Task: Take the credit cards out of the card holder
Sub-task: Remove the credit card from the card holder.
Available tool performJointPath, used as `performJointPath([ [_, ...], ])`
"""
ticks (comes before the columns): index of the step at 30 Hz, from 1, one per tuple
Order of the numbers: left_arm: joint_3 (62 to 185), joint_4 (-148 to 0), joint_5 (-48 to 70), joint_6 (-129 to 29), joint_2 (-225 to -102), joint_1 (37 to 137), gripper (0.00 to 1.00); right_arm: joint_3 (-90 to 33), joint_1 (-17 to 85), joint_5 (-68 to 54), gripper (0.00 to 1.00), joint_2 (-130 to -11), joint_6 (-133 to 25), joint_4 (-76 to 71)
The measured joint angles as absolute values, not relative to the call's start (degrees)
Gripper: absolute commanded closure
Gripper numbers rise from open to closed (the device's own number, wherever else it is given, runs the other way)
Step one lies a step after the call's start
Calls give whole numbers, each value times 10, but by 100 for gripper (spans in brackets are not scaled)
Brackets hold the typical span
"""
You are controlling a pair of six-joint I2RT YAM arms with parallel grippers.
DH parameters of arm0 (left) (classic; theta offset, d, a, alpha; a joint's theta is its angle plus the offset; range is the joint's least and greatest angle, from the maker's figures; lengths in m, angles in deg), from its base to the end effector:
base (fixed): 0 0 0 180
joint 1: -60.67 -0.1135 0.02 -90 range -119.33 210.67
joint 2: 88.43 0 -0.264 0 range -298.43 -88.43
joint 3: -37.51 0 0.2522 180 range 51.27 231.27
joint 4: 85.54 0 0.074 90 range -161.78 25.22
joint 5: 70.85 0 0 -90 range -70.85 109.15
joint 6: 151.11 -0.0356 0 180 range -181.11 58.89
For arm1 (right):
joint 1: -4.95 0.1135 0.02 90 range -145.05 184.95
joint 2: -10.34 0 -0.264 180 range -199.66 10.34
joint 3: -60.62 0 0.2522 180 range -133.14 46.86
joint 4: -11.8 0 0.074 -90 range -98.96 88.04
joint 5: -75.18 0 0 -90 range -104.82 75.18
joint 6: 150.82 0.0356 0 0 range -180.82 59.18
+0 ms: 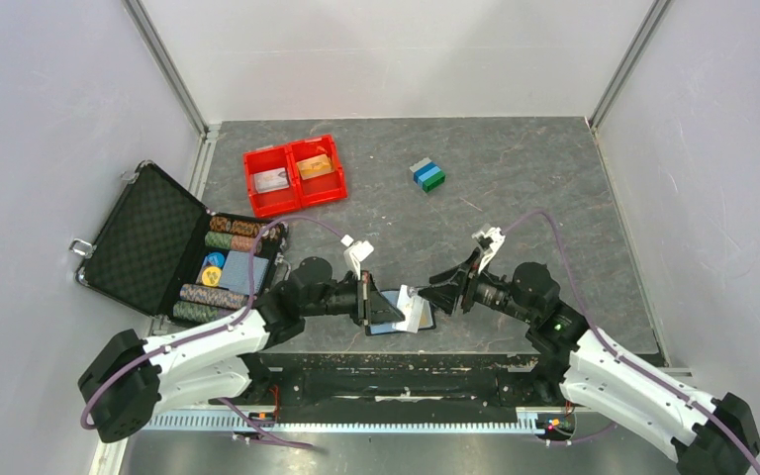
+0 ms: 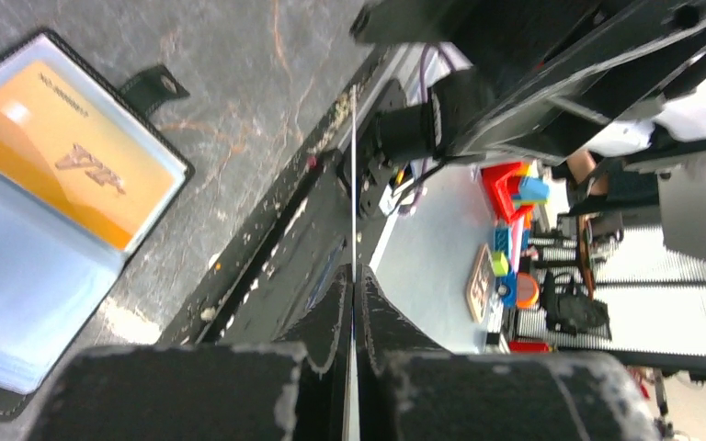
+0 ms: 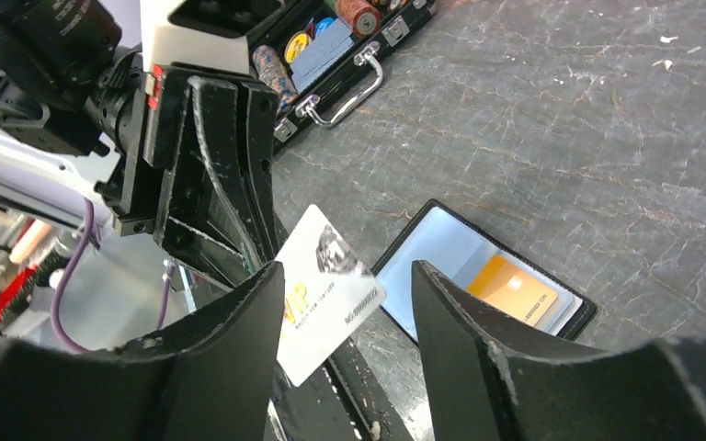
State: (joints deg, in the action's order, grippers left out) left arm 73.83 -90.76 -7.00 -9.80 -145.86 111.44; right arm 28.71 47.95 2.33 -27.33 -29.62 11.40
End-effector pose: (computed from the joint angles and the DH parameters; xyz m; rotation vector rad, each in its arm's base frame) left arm 0.1239 -0.1765 0.2161 0.3652 2.1419 -1.5691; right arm 0.1167 0.1232 0.2379 -0.4301 1.7763 1.1987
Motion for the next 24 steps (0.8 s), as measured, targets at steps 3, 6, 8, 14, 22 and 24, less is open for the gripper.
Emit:
performJointPath([
  [3, 749, -864, -96, -124, -1458, 1114, 98, 259, 471, 60, 40, -289, -330, 87],
  [6, 768, -819, -120, -150, -1458, 1114, 98, 242, 463, 111, 40, -309, -353, 72],
  [8, 780, -799, -133, -165, -1458, 1114, 98, 236, 460, 143, 40, -323, -363, 65],
  [14, 795, -785, -158, -187, -1465, 1114, 98, 234, 456, 213, 55, -354, -380, 61],
  [22, 801, -750, -149, -197, -1475, 1113, 45, 234, 452, 256, 100, -376, -367, 84],
  [24, 807, -741, -132, -196, -1474, 1108, 36, 236, 453, 253, 100, -372, -348, 104],
])
